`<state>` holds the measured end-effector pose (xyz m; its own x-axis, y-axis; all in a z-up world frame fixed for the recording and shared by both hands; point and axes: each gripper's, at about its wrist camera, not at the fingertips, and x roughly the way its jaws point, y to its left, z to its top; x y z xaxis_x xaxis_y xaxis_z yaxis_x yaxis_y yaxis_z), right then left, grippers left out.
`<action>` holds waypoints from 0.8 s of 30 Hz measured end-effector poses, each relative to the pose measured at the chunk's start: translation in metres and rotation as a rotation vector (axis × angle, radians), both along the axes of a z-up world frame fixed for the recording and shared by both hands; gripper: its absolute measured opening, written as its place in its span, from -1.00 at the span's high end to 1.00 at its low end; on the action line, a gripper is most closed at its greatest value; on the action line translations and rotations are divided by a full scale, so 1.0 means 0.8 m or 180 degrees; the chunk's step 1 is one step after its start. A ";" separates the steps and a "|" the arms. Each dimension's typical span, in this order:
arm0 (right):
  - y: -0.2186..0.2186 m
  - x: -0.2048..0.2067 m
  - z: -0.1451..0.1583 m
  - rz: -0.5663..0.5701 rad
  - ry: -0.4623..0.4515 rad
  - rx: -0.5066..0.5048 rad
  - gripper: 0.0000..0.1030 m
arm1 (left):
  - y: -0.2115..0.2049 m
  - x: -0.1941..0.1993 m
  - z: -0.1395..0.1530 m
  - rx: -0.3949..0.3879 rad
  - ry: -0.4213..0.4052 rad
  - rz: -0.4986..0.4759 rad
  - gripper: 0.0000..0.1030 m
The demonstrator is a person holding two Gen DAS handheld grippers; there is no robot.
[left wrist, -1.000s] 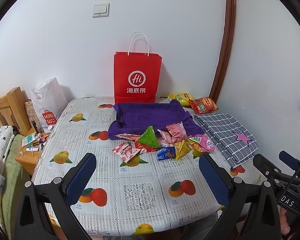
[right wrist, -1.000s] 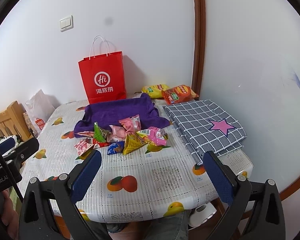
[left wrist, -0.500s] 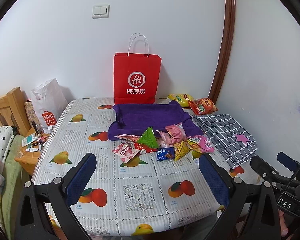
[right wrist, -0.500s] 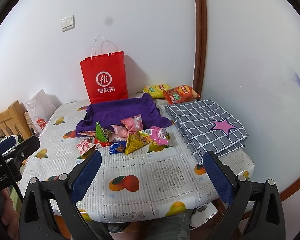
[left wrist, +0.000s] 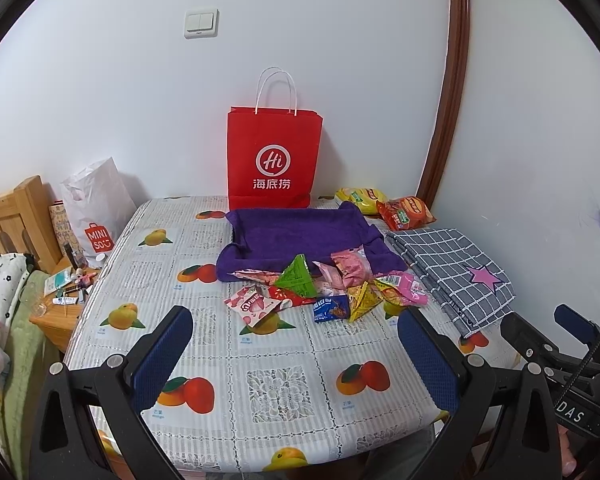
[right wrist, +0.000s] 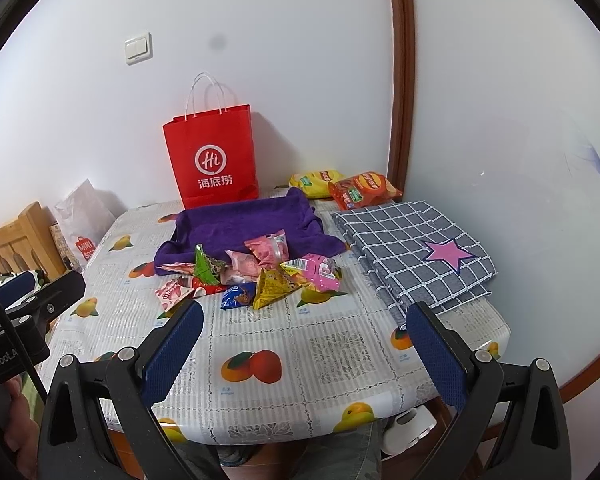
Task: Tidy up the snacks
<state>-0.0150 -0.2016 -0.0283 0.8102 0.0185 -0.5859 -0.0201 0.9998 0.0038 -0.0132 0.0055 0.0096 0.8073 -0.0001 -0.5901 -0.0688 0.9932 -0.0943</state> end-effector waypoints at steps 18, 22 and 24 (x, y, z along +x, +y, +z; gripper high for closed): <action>0.010 -0.005 0.002 0.0046 -0.0022 -0.0023 -0.95 | 0.002 -0.001 0.003 -0.0004 -0.0017 0.0001 -0.99; 0.011 -0.005 0.002 0.0043 -0.0023 -0.0024 -0.95 | 0.002 -0.001 0.003 -0.0006 -0.0017 -0.0001 -0.99; 0.011 -0.006 0.002 0.0044 -0.0020 -0.0020 -0.95 | 0.002 -0.001 0.003 -0.0005 -0.0019 -0.0001 -0.99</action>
<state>-0.0194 -0.1930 -0.0271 0.8135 0.0259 -0.5810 -0.0338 0.9994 -0.0027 -0.0139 0.0070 0.0122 0.8108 -0.0011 -0.5853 -0.0680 0.9930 -0.0961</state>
